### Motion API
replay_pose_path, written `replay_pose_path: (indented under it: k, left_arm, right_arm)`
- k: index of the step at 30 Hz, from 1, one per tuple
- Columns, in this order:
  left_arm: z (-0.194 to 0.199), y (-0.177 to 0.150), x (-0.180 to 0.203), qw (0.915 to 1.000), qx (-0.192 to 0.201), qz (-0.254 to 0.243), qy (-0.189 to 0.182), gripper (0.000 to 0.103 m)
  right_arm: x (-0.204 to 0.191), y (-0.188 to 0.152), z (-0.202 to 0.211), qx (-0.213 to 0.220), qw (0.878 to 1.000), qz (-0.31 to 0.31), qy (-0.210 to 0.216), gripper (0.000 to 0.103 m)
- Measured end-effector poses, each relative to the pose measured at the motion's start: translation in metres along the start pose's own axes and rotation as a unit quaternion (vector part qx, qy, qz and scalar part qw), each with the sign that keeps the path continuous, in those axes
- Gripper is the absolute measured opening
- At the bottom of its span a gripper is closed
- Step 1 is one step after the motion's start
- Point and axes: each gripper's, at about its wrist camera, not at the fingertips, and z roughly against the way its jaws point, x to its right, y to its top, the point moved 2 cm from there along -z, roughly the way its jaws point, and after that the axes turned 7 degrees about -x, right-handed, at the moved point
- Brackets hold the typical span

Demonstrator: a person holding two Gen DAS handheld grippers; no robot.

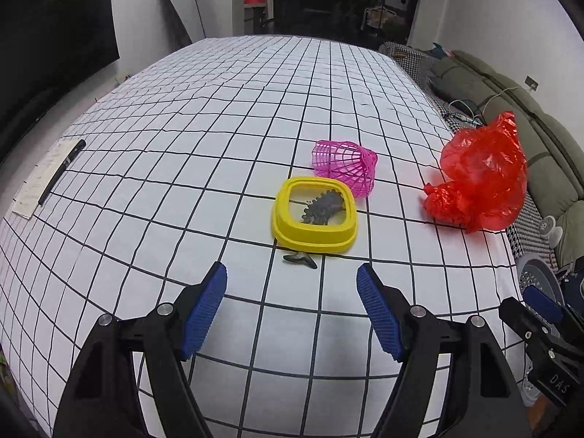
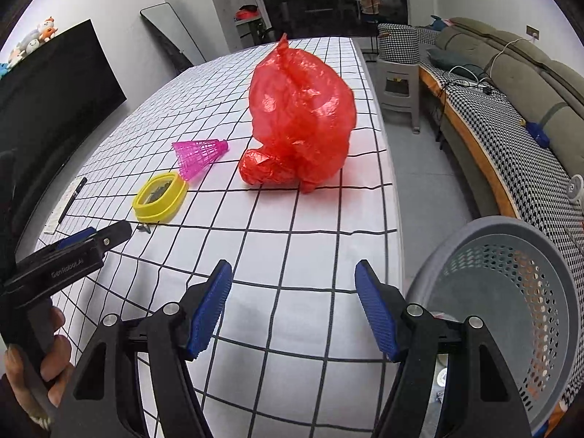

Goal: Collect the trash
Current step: 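Reach the left gripper to the yellow square container and grasp it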

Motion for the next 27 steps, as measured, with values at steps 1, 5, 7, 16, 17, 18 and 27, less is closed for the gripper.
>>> replay_pose_path:
  k: [1, 5, 7, 16, 17, 18, 27]
  left_arm:
    - [-0.002, 0.003, 0.0, 1.0, -0.001, 0.0, 0.001, 0.072]
    - [-0.012, 0.016, 0.005, 1.0, -0.008, -0.004, 0.003, 0.074]
    - [-0.019, 0.023, 0.009, 0.9999, -0.014, -0.006, -0.001, 0.075]
    - [-0.048, 0.042, 0.017, 0.9993, -0.038, -0.007, -0.001, 0.075]
    - [-0.05, 0.042, 0.017, 0.9992, -0.04, -0.006, -0.001, 0.075]
    - [-0.053, 0.043, 0.017, 0.9991, -0.043, -0.005, -0.001, 0.075]
    - [-0.047, 0.044, 0.016, 0.9996, -0.028, -0.003, -0.003, 0.068]
  right_arm:
    - [-0.001, 0.002, -0.002, 0.0, 1.0, 0.001, 0.001, 0.067]
    - [-0.001, 0.007, -0.009, -0.006, 1.0, 0.001, 0.006, 0.067]
    - [0.002, 0.008, -0.013, -0.011, 1.0, -0.001, 0.008, 0.067]
    - [0.013, 0.013, -0.017, -0.014, 1.0, -0.01, 0.012, 0.067]
    - [0.014, 0.013, -0.018, -0.015, 1.0, -0.011, 0.012, 0.067]
    - [0.014, 0.013, -0.018, -0.015, 1.0, -0.012, 0.012, 0.067]
    - [0.015, 0.013, -0.018, -0.016, 1.0, -0.014, 0.011, 0.067]
